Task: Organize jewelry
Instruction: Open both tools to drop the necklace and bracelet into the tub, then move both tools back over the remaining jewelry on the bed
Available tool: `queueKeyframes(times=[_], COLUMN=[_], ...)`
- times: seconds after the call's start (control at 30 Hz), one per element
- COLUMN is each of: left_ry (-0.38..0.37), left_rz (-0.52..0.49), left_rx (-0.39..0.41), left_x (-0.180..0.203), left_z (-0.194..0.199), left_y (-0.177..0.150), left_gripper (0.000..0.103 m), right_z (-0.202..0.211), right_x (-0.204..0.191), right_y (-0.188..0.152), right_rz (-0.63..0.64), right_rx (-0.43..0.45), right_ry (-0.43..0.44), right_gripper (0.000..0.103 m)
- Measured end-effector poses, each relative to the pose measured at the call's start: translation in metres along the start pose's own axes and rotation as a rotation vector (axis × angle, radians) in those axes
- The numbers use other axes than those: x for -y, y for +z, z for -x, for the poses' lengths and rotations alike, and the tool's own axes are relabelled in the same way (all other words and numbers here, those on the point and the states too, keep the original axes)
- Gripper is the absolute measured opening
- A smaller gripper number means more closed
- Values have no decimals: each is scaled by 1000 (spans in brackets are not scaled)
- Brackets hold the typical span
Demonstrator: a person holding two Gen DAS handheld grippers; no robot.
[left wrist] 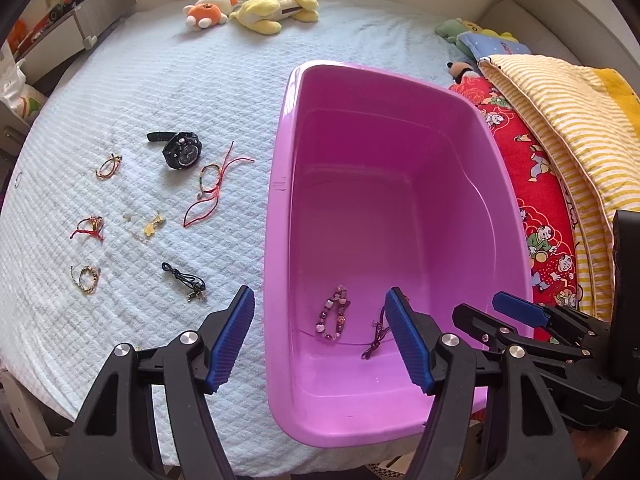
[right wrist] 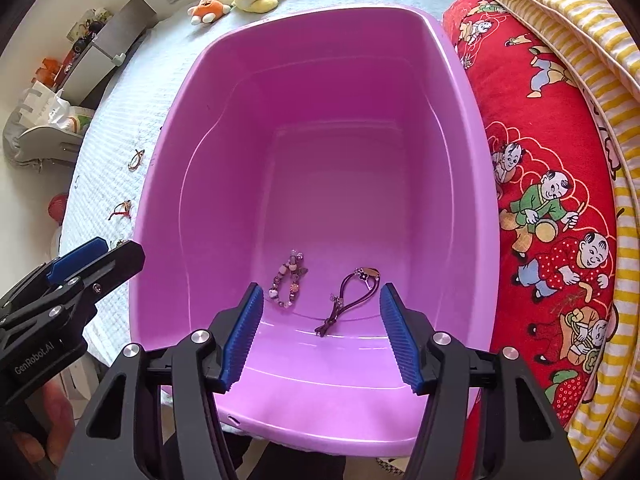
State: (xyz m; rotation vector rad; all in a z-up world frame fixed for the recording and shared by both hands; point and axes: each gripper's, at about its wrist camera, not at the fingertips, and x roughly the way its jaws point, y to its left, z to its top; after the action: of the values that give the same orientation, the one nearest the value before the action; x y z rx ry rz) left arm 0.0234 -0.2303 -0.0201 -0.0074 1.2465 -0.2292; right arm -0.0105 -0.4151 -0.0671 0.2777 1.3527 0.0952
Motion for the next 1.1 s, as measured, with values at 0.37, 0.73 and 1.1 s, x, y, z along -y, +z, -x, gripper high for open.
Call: queueKeyframes(times=[0.37,0.73,1.1], left_ry=[-12,95,170], left_rz=[57,194,246], left_rx=[52,83,73], left_x=[-36,-135,-261], left_z=[34,71,89], left_y=[-19,-60,-87], left_gripper=[78,85,88], right_z=[15,11,3], right_x=[-41,-112,-194], right_y=[-13,-28,-54], right_rz=[103,221,211], right_rx=[2,17,64], right_ry=[12,84,93], right_gripper=[61,63,63])
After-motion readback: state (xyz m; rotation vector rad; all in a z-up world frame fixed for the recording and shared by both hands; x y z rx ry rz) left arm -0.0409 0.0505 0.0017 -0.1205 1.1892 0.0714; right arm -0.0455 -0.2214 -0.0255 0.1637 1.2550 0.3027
